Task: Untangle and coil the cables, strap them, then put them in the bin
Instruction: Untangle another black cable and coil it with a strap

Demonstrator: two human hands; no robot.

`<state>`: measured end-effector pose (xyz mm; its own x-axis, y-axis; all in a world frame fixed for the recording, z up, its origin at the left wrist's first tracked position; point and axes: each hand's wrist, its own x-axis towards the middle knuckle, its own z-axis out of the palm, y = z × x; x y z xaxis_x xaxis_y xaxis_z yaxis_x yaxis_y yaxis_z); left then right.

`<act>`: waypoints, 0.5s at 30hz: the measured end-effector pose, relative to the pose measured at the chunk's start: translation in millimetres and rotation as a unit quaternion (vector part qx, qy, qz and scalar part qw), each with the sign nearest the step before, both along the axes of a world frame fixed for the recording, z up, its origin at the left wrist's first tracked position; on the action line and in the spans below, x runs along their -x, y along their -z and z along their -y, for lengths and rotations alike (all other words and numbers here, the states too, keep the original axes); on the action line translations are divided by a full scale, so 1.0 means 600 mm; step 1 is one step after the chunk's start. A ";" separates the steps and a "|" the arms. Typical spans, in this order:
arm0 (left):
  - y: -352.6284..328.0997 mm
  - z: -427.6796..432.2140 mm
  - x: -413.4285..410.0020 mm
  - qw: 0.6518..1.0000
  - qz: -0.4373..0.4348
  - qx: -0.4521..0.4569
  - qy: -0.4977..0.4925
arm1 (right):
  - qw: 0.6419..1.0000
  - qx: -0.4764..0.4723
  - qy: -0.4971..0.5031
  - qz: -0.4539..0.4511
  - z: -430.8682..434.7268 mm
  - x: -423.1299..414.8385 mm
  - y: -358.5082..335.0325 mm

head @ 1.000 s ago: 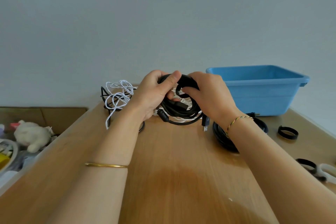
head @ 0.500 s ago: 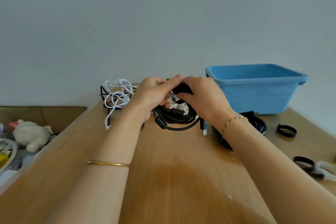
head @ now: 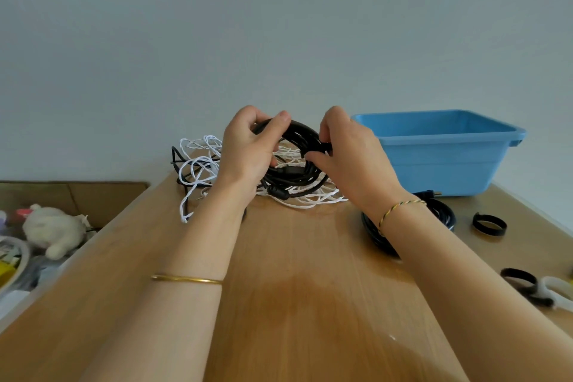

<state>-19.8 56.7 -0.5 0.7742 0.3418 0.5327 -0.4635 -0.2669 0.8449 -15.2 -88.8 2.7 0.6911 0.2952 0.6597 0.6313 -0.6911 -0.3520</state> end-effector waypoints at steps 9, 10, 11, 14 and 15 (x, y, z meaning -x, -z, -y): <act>0.004 0.018 0.002 1.000 -0.001 -0.002 0.012 | 0.965 -0.008 0.033 0.259 -0.019 -0.011 0.023; 0.004 0.020 0.003 1.000 0.001 0.003 0.017 | 0.960 -0.012 0.035 0.278 -0.022 -0.015 0.029; 0.004 0.021 0.004 1.000 0.002 0.009 0.023 | 0.954 -0.019 0.036 0.296 -0.024 -0.017 0.033; 0.002 0.028 0.006 0.999 -0.004 0.020 0.037 | 0.935 -0.041 0.043 0.349 -0.020 -0.020 0.039; 0.001 0.031 0.007 0.999 -0.005 0.019 0.040 | 0.930 -0.049 0.047 0.361 -0.019 -0.021 0.040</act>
